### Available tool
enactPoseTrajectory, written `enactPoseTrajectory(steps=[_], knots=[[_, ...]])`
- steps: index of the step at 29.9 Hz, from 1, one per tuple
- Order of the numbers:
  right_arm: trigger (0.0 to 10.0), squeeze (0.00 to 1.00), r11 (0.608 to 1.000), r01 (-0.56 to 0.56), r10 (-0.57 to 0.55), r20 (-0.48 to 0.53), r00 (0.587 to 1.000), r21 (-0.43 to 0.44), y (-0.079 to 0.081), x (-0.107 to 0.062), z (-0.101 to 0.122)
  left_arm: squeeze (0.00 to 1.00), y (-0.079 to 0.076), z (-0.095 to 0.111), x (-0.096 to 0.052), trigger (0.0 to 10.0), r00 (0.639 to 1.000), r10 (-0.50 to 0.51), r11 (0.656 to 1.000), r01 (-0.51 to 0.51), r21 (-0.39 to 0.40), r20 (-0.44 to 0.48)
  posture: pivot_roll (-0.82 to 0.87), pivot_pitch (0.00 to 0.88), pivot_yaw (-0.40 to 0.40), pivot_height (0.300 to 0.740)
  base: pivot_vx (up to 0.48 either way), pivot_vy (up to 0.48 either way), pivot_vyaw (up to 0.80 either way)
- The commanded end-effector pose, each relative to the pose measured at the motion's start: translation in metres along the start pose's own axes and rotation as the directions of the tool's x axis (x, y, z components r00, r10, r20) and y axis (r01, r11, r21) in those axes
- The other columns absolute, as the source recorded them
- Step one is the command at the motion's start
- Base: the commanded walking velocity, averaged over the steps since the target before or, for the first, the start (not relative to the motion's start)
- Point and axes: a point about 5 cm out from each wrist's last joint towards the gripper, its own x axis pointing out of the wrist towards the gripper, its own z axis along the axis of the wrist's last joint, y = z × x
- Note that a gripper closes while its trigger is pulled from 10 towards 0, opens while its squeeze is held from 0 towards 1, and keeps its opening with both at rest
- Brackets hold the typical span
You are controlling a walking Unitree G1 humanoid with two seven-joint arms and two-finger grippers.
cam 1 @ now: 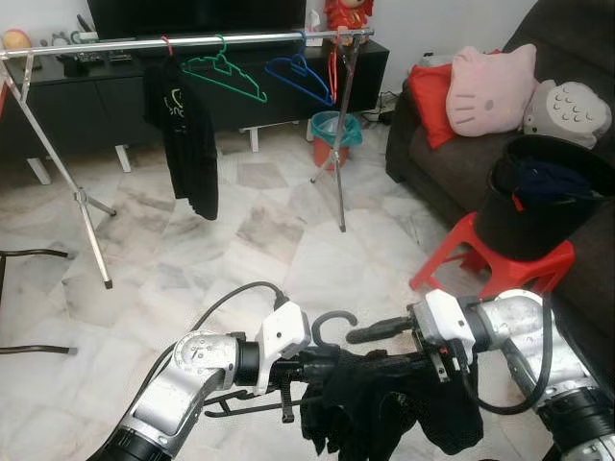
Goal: Hang hanger
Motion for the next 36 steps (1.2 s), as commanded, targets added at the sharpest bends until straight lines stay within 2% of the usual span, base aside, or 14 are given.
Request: enactPoseTrajectory(steps=[1,4,7,8,11,13,19,20,23,26,30,36], knots=[[9.6,1.0,0.999,0.019,-0.019,0.006,1.0,-0.031,-0.004,-0.006,0.008,0.0,-0.002,0.005,0.004,10.0,1.0,-0.026,0.999,0.026,0.018,0.016,-0.05,0.0,-0.067,0.74,0.0,0.0,0.0],[9.6,1.0,0.999,0.019,-0.019,0.005,1.0,-0.034,-0.003,-0.008,0.01,0.0,-0.003,0.005,0.004,10.0,1.0,-0.027,1.0,0.026,0.017,0.016,-0.05,0.0,-0.067,0.74,0.0,0.0,0.0],[10.0,1.0,1.0,-0.004,0.004,-0.024,1.0,-0.01,0.002,-0.018,0.012,0.0,-0.003,0.004,0.004,10.0,1.0,-0.029,0.999,0.029,0.012,0.012,-0.05,0.0,-0.064,0.74,0.0,0.0,0.0],[10.0,0.02,1.0,-0.023,0.023,-0.038,0.999,-0.001,0.006,-0.022,0.013,0.0,-0.003,0.003,0.004,10.0,0.999,-0.03,0.999,0.03,0.012,0.011,-0.06,0.0,-0.064,0.74,0.0,0.0,0.0],[10.0,0.0,0.998,-0.054,0.055,-0.08,0.995,0.016,0.012,-0.032,0.013,0.0,-0.003,0.003,0.004,10.0,0.999,-0.032,0.999,0.032,0.011,0.01,-0.06,0.0,-0.065,0.74,0.0,0.0,0.0],[10.0,0.0,0.999,-0.038,0.041,-0.12,0.992,0.03,0.013,-0.044,0.013,0.0,-0.003,0.003,0.003,10.0,0.999,-0.033,0.999,0.033,0.01,0.008,-0.06,0.0,-0.065,0.74,0.0,0.0,0.0],[10.0,0.0,0.999,-0.008,0.016,-0.176,0.984,0.045,0.012,-0.056,0.01,0.0,-0.003,0.002,0.003,10.0,0.999,-0.036,0.999,0.036,0.008,0.005,-0.07,0.0,-0.062,0.74,0.0,0.0,0.0],[10.0,0.0,1.0,-0.001,0.006,-0.212,0.977,0.024,0.011,-0.057,0.005,0.0,-0.003,0.002,0.004,10.0,0.999,-0.037,0.999,0.037,0.009,0.005,-0.07,0.0,-0.06,0.74,0.0,0.0,0.0],[10.0,0.0,0.995,0.094,-0.096,-0.22,0.971,-0.021,0.001,-0.051,-0.002,0.0,-0.002,0.003,0.004,10.0,0.999,-0.039,0.999,0.039,0.012,0.006,-0.06,0.0,-0.058,0.74,0.0,0.0,0.0],[10.0,0.0,0.992,0.122,-0.124,-0.193,0.973,-0.026,-0.001,-0.047,-0.003,0.0,-0.003,0.003,0.003,10.0,0.999,-0.041,0.999,0.041,0.011,0.007,-0.06,0.0,-0.058,0.74,0.0,0.0,0.0],[10.0,0.0,0.998,0.056,-0.053,-0.144,0.988,0.017,0.009,-0.038,-0.008,0.0,-0.005,0.003,0.006,10.0,0.999,-0.04,0.999,0.04,0.009,0.011,-0.04,0.0,-0.065,0.74,0.0,0.0,0.0],[10.0,0.0,0.999,0.005,-0.001,-0.104,0.995,0.04,0.011,-0.032,-0.008,0.0,-0.003,0.003,0.003,10.0,0.999,-0.034,0.999,0.034,0.013,0.005,-0.04,0.0,-0.064,0.74,0.0,0.0,0.0]])
